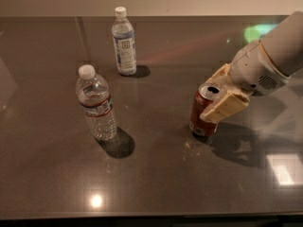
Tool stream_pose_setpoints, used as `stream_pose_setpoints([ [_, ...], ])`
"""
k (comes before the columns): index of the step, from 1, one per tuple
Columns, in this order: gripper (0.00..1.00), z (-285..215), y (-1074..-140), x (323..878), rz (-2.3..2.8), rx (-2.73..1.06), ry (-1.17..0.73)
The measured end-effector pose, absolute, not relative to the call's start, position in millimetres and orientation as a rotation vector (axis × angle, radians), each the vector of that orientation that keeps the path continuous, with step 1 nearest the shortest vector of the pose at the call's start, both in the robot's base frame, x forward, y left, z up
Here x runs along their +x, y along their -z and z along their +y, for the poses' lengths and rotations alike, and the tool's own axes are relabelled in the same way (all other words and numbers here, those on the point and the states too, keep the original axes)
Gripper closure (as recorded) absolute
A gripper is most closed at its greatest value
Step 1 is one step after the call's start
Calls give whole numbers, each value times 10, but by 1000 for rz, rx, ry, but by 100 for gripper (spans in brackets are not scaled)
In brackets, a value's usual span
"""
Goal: Move coke can near water bottle
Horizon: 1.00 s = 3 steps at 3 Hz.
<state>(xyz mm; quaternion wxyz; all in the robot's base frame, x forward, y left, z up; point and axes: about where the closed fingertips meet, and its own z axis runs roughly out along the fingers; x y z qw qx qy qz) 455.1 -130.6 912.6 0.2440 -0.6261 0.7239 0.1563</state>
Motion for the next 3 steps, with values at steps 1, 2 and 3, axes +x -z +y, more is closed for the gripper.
stream_pose_setpoints([
  [1, 95, -1141, -9315, 4532, 1946, -1718, -456],
  [2, 100, -822, -9468, 4445, 1893, -1749, -527],
  [3, 100, -528, -9484, 4408, 1836, -1780, -591],
])
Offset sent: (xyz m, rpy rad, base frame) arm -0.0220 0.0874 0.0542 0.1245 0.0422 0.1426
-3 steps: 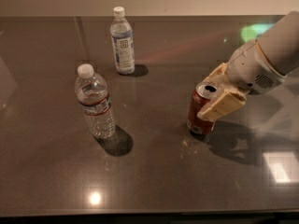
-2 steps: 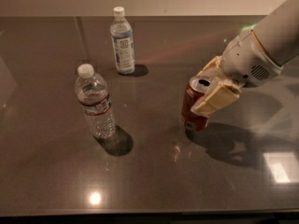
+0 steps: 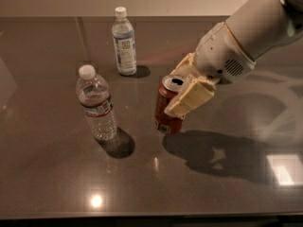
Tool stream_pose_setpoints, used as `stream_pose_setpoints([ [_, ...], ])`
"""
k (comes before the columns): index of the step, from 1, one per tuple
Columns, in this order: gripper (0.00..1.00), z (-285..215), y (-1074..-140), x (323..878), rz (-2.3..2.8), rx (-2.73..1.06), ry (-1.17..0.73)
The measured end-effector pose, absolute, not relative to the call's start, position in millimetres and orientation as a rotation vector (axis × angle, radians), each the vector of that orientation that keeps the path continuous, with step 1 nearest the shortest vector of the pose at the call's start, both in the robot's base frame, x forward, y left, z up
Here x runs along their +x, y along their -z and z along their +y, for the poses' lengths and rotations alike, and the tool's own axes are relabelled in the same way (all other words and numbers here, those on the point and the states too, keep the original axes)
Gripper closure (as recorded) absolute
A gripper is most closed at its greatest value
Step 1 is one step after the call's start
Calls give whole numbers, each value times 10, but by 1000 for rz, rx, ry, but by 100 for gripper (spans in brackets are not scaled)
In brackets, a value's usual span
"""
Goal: Move coke can near water bottle
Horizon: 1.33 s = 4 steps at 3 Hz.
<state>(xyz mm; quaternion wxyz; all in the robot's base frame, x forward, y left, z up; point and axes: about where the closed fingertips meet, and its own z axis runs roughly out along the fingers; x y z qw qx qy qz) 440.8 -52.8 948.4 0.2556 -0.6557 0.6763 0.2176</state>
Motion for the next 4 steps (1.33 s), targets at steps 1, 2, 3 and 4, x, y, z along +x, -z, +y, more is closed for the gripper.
stream_pose_setpoints([
  [1, 100, -295, -9410, 4419, 1796, -1808, -629],
  [2, 100, -130, -9299, 4441, 1774, -1839, -645],
  [3, 82, 2, -9210, 4466, 1762, -1870, -643],
  [4, 59, 116, -9143, 4490, 1751, -1894, -638],
])
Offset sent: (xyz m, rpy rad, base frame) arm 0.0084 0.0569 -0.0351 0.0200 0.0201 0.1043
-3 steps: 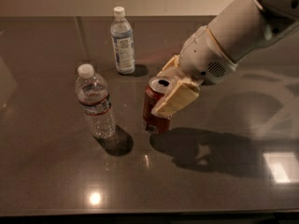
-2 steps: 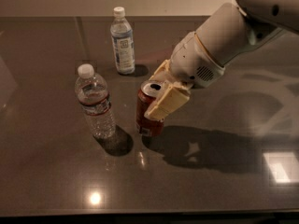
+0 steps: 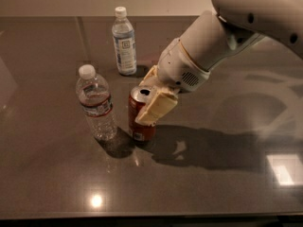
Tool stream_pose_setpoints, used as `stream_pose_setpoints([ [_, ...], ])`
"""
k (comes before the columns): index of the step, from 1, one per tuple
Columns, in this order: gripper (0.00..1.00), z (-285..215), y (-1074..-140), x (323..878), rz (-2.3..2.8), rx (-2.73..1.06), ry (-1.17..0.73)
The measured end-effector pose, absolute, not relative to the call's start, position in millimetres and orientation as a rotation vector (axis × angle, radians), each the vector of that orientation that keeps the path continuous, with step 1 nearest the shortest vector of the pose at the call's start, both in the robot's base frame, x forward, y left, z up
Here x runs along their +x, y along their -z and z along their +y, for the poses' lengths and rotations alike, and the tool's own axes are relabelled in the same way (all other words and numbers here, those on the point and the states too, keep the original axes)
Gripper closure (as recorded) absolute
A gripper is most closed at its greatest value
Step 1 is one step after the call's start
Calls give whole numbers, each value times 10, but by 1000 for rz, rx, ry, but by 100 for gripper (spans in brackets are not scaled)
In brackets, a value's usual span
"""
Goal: Move coke can near water bottle
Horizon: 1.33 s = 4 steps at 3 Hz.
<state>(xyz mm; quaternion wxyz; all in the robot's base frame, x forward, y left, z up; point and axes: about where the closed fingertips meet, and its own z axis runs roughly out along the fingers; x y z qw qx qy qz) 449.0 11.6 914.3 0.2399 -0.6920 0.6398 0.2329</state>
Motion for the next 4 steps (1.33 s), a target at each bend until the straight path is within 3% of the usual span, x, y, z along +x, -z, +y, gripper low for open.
stream_pose_setpoints([
  [2, 13, 196, -9046, 4561, 1748, -1914, -626],
  [3, 0, 207, -9058, 4547, 1745, -1917, -624],
  [4, 0, 208, -9058, 4546, 1745, -1917, -624],
])
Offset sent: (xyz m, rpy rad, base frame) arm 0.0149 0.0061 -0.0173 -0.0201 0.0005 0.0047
